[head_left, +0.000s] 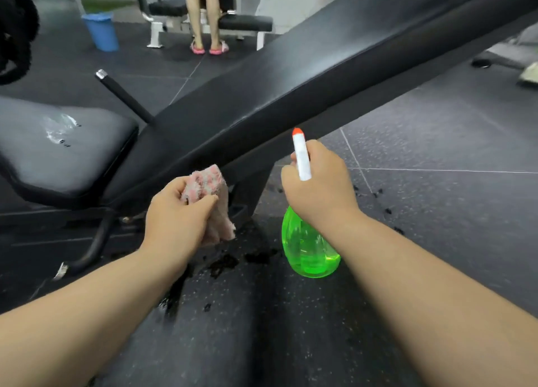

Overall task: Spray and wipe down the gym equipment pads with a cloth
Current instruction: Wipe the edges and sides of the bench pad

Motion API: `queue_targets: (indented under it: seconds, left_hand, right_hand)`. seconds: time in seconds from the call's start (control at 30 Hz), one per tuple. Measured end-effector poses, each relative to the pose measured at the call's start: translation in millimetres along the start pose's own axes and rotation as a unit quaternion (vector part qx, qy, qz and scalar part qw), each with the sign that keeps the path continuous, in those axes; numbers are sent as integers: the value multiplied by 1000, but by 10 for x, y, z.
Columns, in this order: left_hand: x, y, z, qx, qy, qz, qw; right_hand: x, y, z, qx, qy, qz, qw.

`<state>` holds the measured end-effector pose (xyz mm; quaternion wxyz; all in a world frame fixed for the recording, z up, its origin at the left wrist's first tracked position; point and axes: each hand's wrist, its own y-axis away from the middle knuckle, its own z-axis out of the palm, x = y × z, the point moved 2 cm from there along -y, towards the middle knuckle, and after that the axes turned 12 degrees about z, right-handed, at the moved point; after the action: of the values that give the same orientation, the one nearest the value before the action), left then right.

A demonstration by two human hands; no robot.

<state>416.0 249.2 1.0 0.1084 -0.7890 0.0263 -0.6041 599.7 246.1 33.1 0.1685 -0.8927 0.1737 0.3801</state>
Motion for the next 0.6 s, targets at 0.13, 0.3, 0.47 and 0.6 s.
queue_targets:
  seconds: [0.13,0.3,0.47,0.6]
  left_hand:
    - [291,-70,456,-52,13,64,997]
    - [712,-88,918,-103,24,109,988]
    - [1231,-139,1332,-135,39,178,974]
    - [1641,-125,1610,-161,67,222,959]
  right_hand:
    - [200,-244,-649,111,-44,38,992]
    - [396,-356,-1335,201,-41,57,977]
    - [493,-285,-1738,251,-56,62,964]
    - [481,-338,-2127,293,-60,44,953]
